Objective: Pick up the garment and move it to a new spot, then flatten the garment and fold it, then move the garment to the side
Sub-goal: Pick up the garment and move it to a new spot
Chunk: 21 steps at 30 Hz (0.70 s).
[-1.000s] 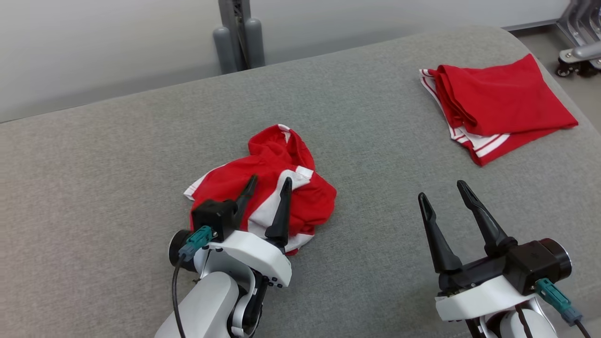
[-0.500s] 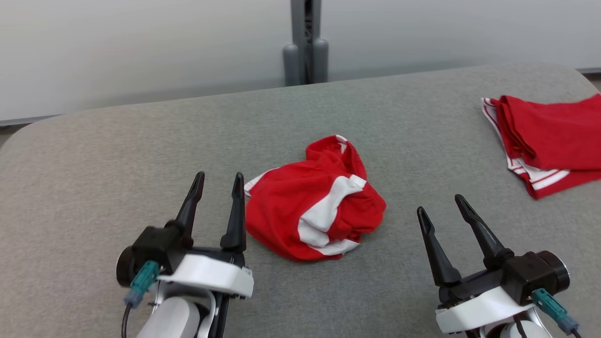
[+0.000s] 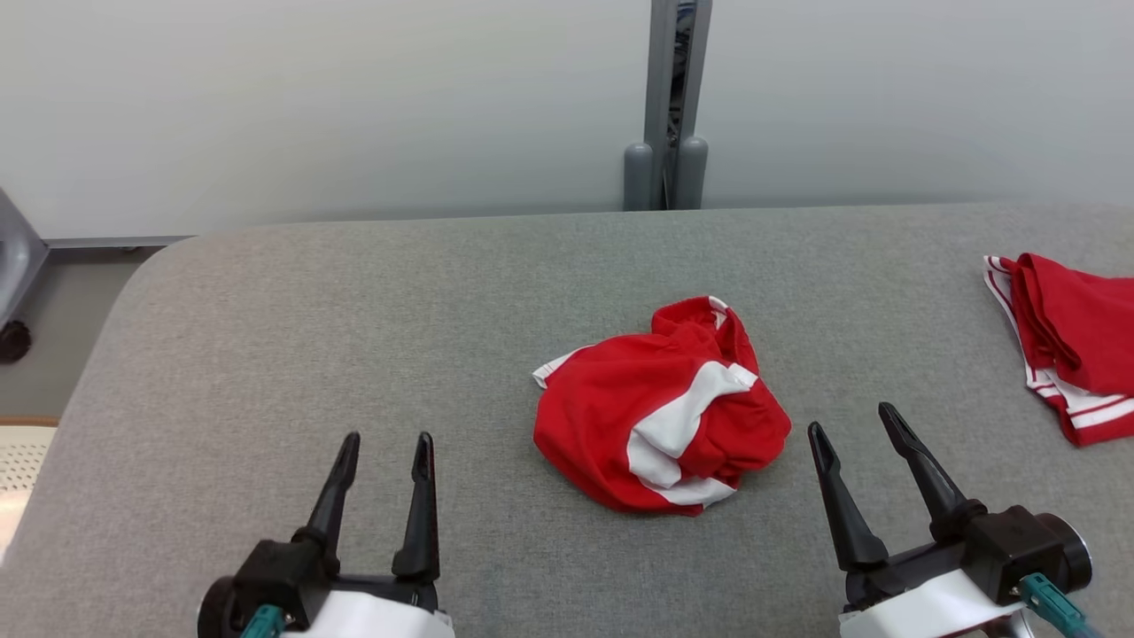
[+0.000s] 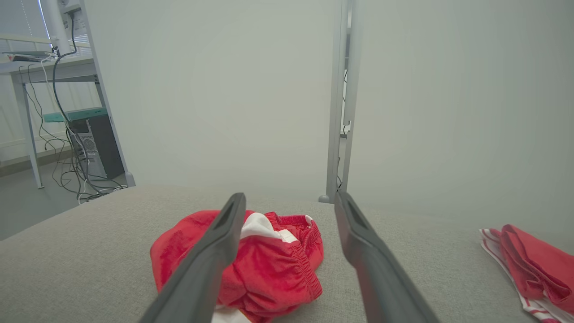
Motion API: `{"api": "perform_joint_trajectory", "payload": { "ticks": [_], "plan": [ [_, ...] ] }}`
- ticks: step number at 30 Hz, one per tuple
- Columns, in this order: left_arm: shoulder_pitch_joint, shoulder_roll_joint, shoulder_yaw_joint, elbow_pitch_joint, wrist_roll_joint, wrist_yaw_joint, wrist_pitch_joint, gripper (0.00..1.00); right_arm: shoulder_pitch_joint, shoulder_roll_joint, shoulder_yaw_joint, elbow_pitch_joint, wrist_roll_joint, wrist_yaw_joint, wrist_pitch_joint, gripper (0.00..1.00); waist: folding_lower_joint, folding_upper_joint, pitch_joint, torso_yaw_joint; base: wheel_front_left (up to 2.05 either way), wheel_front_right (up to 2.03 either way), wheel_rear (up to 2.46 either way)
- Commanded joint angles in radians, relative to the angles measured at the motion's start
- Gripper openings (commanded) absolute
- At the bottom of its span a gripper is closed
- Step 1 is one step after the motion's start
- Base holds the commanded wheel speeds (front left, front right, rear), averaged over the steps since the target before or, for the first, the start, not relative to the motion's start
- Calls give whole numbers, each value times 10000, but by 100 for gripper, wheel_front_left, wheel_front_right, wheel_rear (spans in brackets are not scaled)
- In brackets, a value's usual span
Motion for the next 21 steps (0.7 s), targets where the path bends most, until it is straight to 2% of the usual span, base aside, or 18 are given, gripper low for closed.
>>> {"api": "perform_joint_trajectory", "payload": {
  "ticks": [1, 11, 21],
  "plan": [
    [187, -50, 50, 37, 79, -101, -31, 100, 128, -21, -56, -18, 59, -3, -16, 100, 0, 0, -115, 122, 0, 0, 0],
    [862, -346, 632, 302, 1023, -392, -32, 100, 630, 22, -297, -156, 97, -3, -16, 100, 0, 0, -306, 120, 0, 0, 0],
    [988, -479, 941, 362, 1302, -534, -32, 100, 757, 43, -245, -144, 96, -3, -16, 100, 0, 0, -380, 83, 0, 0, 0]
  ]
}}
